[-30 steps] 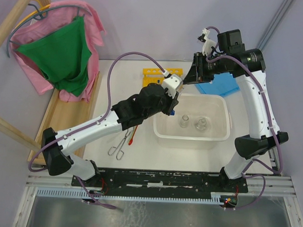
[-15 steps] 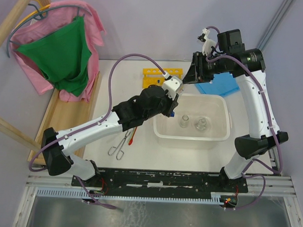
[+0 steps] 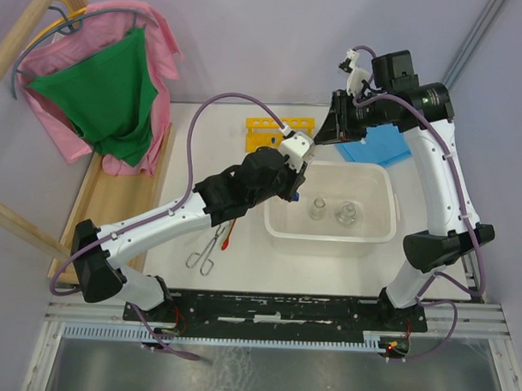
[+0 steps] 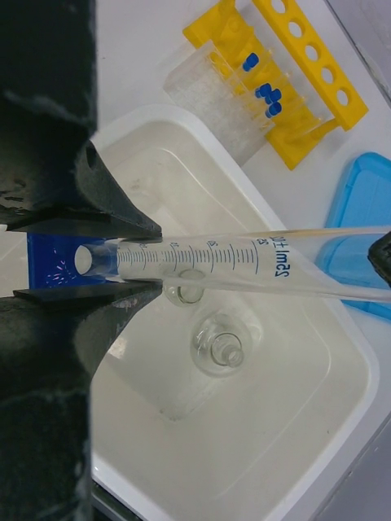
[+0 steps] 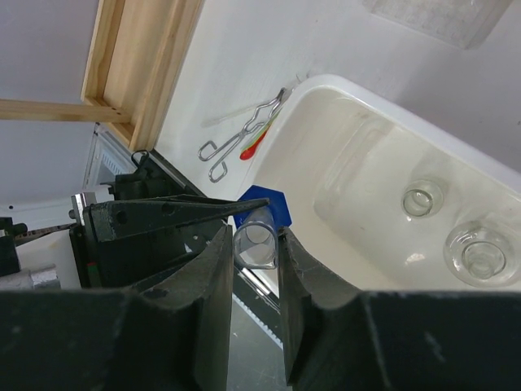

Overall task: Organize the chemistry lab equipment
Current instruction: Place the chemistry item in the storage box.

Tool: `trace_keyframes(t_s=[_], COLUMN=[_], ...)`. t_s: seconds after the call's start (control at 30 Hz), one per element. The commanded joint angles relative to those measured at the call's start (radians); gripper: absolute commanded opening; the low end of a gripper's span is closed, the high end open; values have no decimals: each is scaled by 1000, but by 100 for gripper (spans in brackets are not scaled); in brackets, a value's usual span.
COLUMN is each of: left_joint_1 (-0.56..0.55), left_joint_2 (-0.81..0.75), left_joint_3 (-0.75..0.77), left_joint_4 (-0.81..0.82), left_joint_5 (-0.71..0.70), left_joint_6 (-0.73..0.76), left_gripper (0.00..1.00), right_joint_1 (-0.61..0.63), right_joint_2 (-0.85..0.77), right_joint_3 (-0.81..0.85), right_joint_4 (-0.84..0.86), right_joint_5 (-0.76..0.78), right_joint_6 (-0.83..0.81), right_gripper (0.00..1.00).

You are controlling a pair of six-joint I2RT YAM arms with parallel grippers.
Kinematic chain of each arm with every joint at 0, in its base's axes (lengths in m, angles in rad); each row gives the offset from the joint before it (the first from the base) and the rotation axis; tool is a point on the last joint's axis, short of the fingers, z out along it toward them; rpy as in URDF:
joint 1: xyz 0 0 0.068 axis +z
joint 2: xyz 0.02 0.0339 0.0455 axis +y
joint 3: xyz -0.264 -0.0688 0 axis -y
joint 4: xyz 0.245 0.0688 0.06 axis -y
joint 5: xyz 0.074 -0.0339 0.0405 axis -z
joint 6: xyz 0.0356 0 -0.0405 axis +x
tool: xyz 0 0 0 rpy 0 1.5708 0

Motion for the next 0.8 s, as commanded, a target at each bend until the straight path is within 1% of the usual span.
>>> trace_keyframes(t_s=[0.0,0.07,0.2,0.33,0.4,0.47,0.53,0.63,0.7,0.77], left_joint_1=[-6,-5,0,29,61,122,230,404,469,490], left_joint_2=[-11,-13,-41,-86,-115,-143,-157,-142,-123,-104], left_joint_3=[20,31,49,58,51,37,32,36,35,35], left_joint_4=[27,24,18,7,-6,-24,-75,-171,-201,-214], left_joint_5=[-44,-53,-98,-138,-162,-159,-153,-49,26,61], left_joint_6=[-30,-49,-87,-116,-142,-188,-267,-381,-405,-413], left_gripper=[34,38,48,49,49,49,47,42,39,38], right_joint_1=[20,30,55,66,70,74,82,119,162,199], right_joint_2=[-9,-11,-12,-8,-8,-12,-25,-49,-76,-103], right_joint_3=[26,19,5,-12,-32,-60,-114,-181,-244,-307], right_joint_4=[30,26,29,53,72,96,136,194,249,307], right_joint_5=[64,104,151,176,185,192,198,255,311,350], right_joint_6=[-26,-39,-63,-73,-77,-84,-91,-116,-141,-157], right_gripper=[9,8,8,8,8,8,7,7,7,8])
